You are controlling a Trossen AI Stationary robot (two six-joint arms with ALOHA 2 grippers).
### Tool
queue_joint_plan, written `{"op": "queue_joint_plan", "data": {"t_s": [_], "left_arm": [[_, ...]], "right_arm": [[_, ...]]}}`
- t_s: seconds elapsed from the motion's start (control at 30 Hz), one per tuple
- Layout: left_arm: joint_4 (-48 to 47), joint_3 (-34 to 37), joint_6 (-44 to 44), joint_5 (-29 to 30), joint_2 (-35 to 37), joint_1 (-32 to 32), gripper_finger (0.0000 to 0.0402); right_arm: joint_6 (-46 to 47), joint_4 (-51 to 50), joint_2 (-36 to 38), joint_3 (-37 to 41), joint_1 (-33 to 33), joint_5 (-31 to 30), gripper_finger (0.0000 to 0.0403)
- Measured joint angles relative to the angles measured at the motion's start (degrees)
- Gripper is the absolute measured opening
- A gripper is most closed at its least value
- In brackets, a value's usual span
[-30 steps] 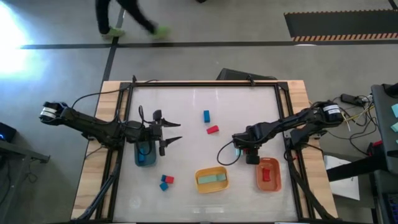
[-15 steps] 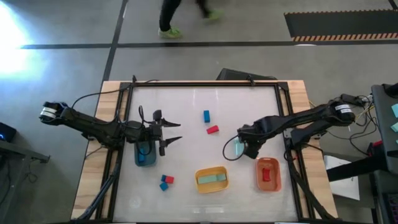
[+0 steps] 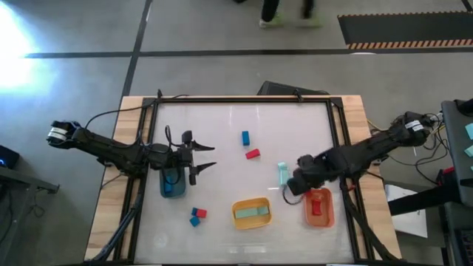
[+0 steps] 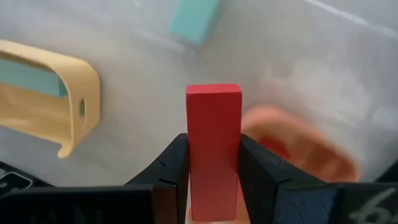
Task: Sort & place blocks by color
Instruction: Put the red block into the orange bin
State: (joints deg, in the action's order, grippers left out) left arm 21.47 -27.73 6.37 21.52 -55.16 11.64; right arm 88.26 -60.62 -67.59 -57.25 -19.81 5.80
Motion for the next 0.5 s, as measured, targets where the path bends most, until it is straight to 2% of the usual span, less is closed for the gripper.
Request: {"op": "queue_joint_plan", "data": {"t_s": [0.27, 0.5], "left_arm": [[-0.1, 0.0, 0.0, 0.0, 0.0, 0.0, 0.0219], [-0.3, 0.0, 0.0, 0.0, 0.0, 0.0, 0.0219]], "right_arm": [[21.5, -0.5, -1.5, 0.2, -13.4, -3.6, 0.009], [32.9, -0.8, -3.2, 2.2, -19.8, -7.9, 0.009]]}}
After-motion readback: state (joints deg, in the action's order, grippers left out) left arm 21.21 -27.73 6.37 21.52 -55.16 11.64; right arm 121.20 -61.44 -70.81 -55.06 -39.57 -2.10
